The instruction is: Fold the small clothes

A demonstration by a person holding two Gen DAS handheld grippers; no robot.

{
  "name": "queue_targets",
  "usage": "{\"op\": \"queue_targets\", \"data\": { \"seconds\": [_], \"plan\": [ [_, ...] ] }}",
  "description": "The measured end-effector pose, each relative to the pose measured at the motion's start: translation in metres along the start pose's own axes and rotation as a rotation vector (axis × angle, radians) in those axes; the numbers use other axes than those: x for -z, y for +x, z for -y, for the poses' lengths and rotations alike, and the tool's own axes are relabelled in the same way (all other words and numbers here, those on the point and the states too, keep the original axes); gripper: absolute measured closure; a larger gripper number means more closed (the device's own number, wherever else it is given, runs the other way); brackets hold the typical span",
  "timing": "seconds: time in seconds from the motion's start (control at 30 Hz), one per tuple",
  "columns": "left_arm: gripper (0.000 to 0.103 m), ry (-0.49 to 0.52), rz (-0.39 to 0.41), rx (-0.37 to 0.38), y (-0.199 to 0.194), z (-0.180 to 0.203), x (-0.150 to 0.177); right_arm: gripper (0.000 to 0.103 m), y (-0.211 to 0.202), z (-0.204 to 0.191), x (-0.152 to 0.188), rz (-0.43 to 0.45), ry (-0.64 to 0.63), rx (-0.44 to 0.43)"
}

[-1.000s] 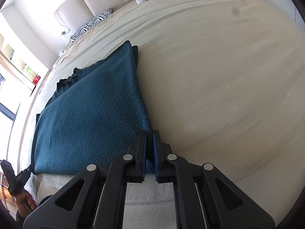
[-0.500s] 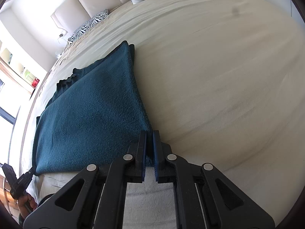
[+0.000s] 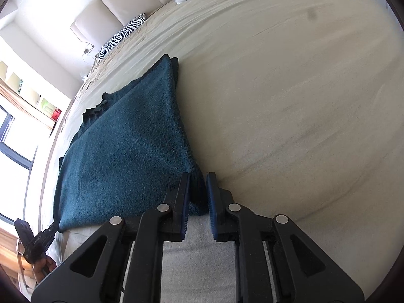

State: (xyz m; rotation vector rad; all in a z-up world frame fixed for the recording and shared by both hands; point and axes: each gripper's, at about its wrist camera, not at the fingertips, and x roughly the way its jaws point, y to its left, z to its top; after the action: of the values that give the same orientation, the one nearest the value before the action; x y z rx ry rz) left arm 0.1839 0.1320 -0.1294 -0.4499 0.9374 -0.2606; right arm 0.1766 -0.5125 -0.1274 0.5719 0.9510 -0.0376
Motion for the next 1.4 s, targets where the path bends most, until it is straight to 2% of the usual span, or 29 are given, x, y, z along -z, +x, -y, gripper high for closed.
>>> {"op": "queue_targets", "data": {
  "seconds": [0.03,0.07,0.1,0.2,0.23,0.3,0.4,0.5,0.6,0.63,0.7,0.77,0.8,0.87,0.93,1.07,1.1,1.2,1.3,1.4],
  "plan": [
    [0.057,-0.006,0.011,-0.012,-0.008,0.001,-0.001,0.071,-0.006,0.001,-0.001,0.016,0.009,0.006],
    [0.055,-0.011,0.038,-0.009,-0.017,0.002,-0.003,0.055,-0.015,0.002,-0.003,0.044,0.022,0.012],
    [0.056,-0.004,0.058,-0.011,-0.026,0.006,-0.007,0.046,-0.026,0.002,-0.005,0.083,0.036,0.017],
    [0.054,0.073,0.128,-0.027,-0.044,0.031,-0.026,0.046,-0.051,-0.009,-0.016,0.172,0.021,0.035],
    [0.049,0.103,0.136,-0.011,-0.041,0.043,-0.035,0.046,-0.053,-0.017,-0.021,0.180,0.020,0.016],
    [0.047,0.161,0.148,0.000,-0.025,0.069,-0.054,0.046,-0.041,-0.041,-0.031,0.138,0.014,-0.109],
    [0.047,0.231,0.155,0.014,0.016,0.104,-0.083,0.048,0.002,-0.093,-0.041,0.042,-0.010,-0.289],
    [0.047,0.271,0.139,-0.001,0.062,0.129,-0.110,0.049,0.053,-0.151,-0.048,-0.030,-0.063,-0.382],
    [0.047,0.272,0.091,-0.036,0.106,0.130,-0.127,0.049,0.105,-0.192,-0.058,-0.117,-0.024,-0.496],
    [0.047,0.256,0.069,-0.036,0.118,0.125,-0.130,0.049,0.120,-0.202,-0.061,-0.131,-0.015,-0.517],
    [0.047,0.248,0.039,-0.090,0.136,0.114,-0.128,0.049,0.150,-0.212,-0.066,-0.166,0.005,-0.520],
    [0.047,0.228,0.026,-0.092,0.147,0.097,-0.121,0.053,0.177,-0.206,-0.068,-0.182,0.045,-0.487],
    [0.047,0.215,0.037,-0.066,0.147,0.090,-0.118,0.069,0.187,-0.196,-0.072,-0.180,0.076,-0.478],
    [0.047,0.207,0.042,-0.048,0.145,0.087,-0.118,0.086,0.195,-0.170,-0.080,-0.168,0.151,-0.494],
    [0.047,0.219,0.038,-0.060,0.147,0.088,-0.118,0.086,0.190,-0.140,-0.091,-0.108,0.234,-0.523],
    [0.046,0.228,0.043,-0.059,0.149,0.088,-0.116,0.086,0.169,-0.077,-0.111,0.026,0.349,-0.445],
    [0.046,0.227,0.042,-0.055,0.149,0.087,-0.116,0.086,0.164,-0.061,-0.113,0.059,0.374,-0.447],
    [0.044,0.230,0.038,-0.051,0.152,0.088,-0.119,0.086,0.144,-0.021,-0.114,0.138,0.439,-0.397],
    [0.041,0.248,0.044,-0.064,0.154,0.091,-0.117,0.085,0.127,0.009,-0.104,0.201,0.511,-0.374],
    [0.040,0.267,0.048,-0.082,0.155,0.095,-0.115,0.082,0.101,0.011,-0.094,0.243,0.488,-0.299]
  ]
}}
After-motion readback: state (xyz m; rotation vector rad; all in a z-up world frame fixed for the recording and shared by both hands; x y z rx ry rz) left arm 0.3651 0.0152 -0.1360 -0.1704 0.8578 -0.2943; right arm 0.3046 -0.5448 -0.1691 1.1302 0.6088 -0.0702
